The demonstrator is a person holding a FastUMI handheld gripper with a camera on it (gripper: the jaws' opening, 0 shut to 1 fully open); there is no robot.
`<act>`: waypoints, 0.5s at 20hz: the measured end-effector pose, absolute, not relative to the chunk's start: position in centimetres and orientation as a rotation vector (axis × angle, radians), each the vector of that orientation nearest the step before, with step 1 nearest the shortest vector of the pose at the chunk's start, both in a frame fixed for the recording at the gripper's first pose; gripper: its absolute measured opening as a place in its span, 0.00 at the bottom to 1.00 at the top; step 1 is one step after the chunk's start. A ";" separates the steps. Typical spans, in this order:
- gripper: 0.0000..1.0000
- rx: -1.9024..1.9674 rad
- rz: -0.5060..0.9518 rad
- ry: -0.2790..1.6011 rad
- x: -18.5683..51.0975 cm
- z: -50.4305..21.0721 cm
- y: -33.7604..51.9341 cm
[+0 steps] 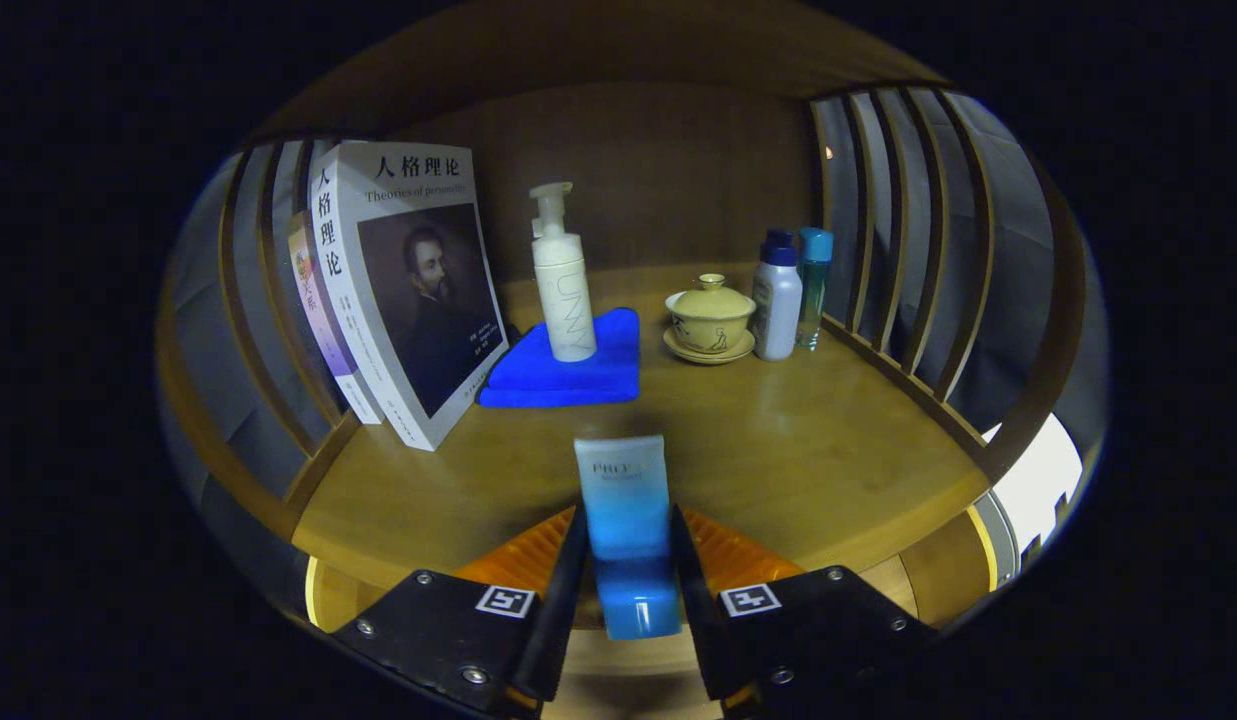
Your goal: Pull open the drawer, take out the items inside it, and place them on the countertop above the cabinet.
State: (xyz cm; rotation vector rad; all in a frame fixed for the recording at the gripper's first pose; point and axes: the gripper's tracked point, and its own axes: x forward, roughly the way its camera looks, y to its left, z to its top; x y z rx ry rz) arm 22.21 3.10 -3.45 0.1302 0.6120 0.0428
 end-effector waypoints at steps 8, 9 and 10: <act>0.94 0.162 0.077 0.455 21.0 0.5 3.4; 0.94 0.152 0.088 0.445 20.6 1.0 3.7; 0.94 0.145 0.101 0.429 20.1 1.5 4.0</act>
